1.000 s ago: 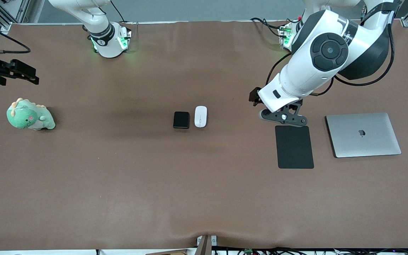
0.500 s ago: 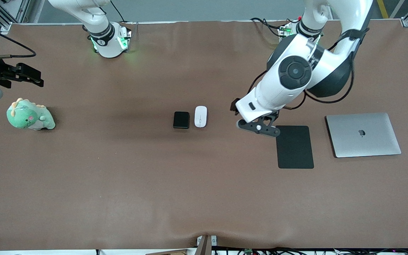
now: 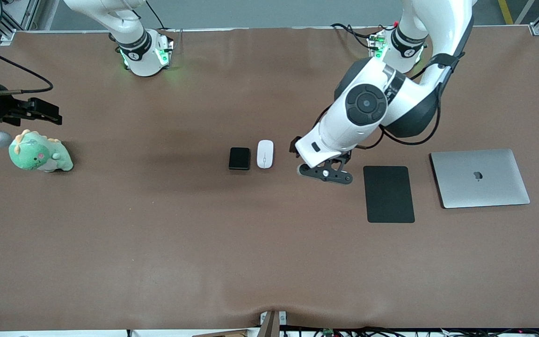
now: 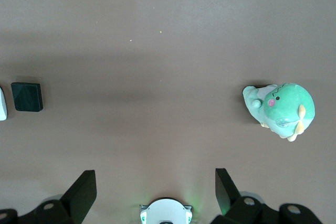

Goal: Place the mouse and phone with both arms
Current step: 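Lower the left gripper onto the mouse while the right gripper reaches out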

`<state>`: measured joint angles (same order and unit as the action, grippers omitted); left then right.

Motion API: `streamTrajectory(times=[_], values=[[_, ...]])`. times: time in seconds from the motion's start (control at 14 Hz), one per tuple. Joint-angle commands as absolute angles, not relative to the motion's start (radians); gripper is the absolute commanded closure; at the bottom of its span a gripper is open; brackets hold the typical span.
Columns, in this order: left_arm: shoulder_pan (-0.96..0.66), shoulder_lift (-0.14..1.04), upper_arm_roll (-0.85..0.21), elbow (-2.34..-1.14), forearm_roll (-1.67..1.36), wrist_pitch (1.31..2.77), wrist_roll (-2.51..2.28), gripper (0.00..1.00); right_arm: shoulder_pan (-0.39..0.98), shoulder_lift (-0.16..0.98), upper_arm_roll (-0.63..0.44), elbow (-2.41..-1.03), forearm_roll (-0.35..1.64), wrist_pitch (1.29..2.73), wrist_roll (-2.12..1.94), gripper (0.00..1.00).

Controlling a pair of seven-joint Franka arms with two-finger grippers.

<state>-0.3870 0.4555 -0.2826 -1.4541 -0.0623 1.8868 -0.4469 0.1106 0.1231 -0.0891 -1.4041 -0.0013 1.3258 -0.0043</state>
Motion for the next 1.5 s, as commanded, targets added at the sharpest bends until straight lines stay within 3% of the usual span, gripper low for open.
streamTrajectory(times=[0.0, 0.64, 0.86, 1.43], values=[[-0.434, 0.485, -0.276, -1.431, -0.061, 1.902, -0.547, 0.0, 0.1, 0.147, -0.086, -1.385, 0.003, 1.331, -0.011, 0.0], [-0.646, 0.65, -0.27, -1.442, 0.11, 2.074, -0.762, 0.0, 0.126, 0.239, -0.086, -1.391, 0.012, 1.33, -0.009, 0.0], [-0.678, 0.705, -0.27, -1.482, 0.141, 2.169, -0.787, 0.0, 0.138, 0.268, -0.084, -1.393, 0.015, 1.335, -0.008, 0.0], [-0.687, 0.804, -0.268, -1.513, 0.195, 2.238, -0.801, 0.0, 0.169, 0.281, -0.084, -1.401, 0.063, 1.335, 0.005, 0.0]])
